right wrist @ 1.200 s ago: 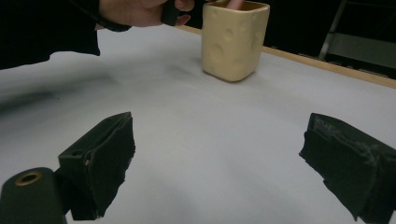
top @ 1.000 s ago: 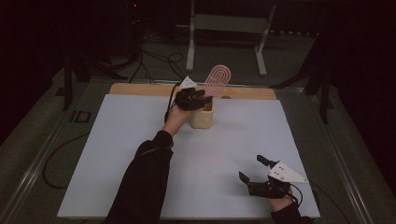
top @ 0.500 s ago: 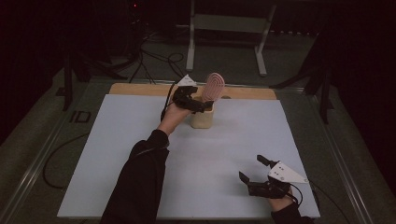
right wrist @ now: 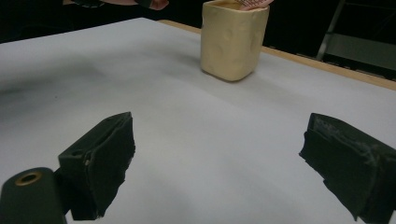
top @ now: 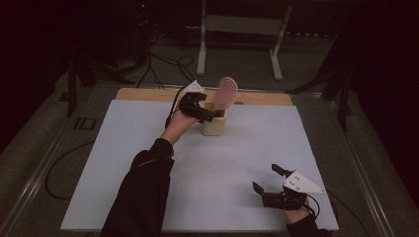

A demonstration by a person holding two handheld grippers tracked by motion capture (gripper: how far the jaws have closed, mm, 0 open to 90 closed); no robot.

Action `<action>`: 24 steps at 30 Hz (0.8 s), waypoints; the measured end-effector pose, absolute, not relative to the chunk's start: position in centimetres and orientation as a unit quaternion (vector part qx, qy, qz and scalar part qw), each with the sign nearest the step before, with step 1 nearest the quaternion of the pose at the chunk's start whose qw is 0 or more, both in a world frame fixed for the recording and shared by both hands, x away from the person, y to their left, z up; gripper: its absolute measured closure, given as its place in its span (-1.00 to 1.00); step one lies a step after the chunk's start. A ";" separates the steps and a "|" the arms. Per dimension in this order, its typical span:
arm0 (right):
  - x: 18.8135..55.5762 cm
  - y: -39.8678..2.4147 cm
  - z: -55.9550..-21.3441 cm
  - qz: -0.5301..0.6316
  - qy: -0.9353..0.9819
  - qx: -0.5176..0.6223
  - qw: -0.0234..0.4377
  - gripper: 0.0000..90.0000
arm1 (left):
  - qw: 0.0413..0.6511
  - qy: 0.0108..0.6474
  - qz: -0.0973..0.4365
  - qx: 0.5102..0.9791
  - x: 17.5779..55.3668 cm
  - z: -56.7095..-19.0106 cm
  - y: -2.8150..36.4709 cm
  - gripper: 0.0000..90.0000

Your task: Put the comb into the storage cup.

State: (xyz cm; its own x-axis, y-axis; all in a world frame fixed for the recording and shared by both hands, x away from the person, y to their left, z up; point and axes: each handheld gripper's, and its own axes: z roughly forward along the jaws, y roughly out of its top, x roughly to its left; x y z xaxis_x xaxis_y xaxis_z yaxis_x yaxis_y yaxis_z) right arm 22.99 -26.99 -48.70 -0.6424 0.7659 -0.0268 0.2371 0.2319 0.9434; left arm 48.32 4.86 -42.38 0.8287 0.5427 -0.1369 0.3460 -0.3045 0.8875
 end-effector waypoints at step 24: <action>22.9 -26.9 -48.6 0.518 0.743 0.337 0.257 -0.79 | 0.503 0.250 0.092 0.822 45.0 -40.6 8.3 -1.00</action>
State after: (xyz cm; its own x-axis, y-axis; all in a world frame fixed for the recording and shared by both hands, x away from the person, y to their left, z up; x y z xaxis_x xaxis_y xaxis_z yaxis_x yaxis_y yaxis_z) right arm 22.93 -26.94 -48.58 -0.6407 0.7672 -0.0317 0.2355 0.2356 0.9429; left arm 44.99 8.31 -40.62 0.8584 0.5031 -0.1001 0.3178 -0.3684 0.8737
